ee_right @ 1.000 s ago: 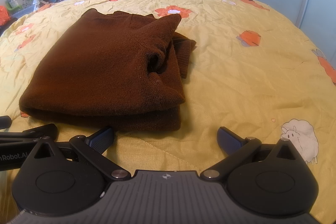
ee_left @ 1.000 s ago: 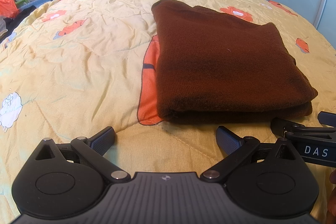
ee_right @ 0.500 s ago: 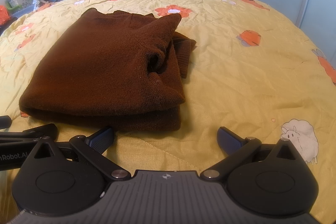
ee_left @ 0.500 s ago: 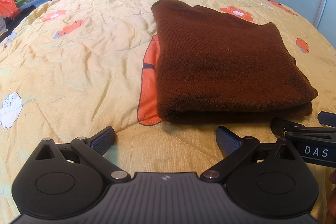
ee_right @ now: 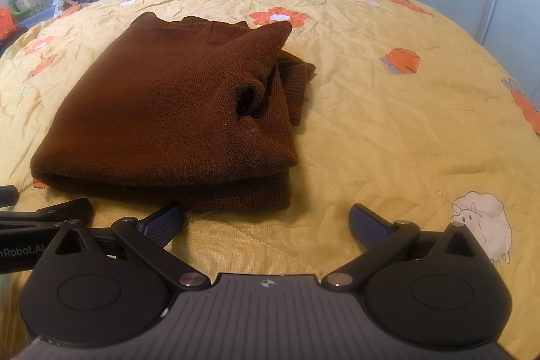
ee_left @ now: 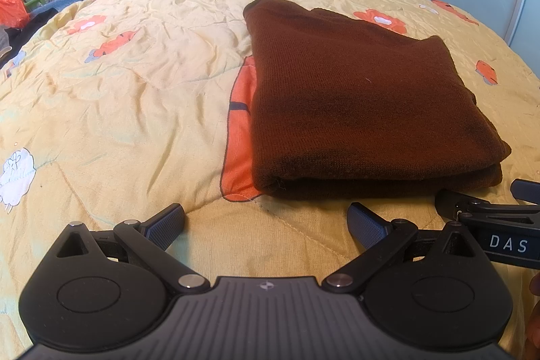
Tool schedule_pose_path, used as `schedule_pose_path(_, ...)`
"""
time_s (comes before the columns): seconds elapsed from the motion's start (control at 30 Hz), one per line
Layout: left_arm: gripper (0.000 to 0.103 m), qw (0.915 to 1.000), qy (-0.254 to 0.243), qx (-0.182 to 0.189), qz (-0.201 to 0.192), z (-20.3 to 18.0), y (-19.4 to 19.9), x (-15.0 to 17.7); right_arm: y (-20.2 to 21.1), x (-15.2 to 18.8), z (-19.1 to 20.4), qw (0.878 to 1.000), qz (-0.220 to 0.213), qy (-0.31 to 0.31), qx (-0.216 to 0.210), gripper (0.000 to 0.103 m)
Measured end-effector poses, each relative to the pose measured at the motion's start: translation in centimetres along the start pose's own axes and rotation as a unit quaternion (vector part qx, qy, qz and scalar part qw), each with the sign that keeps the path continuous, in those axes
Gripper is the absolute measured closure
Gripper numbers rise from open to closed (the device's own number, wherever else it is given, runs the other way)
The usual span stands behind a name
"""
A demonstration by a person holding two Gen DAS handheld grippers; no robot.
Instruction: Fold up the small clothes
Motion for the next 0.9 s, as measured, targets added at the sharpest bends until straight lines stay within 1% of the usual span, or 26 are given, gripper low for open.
schedule_pose_path(0.9, 0.000, 1.0000, -0.001, 0.001, -0.003, 0.02, -0.01, 0.13, -0.02, -0.04, -0.01, 1.000, 0.001, 0.000, -0.001, 0.000)
Point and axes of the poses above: each gripper's, at about its wrist camera, not at the fingertips, and y roughly against the way its jaws point, z to its left, x to its underside, the point moved 7 cm from there along -y, roughly the way its jaws point, and after that the axes turned 2 degrees about x, right-handed, at the moved point
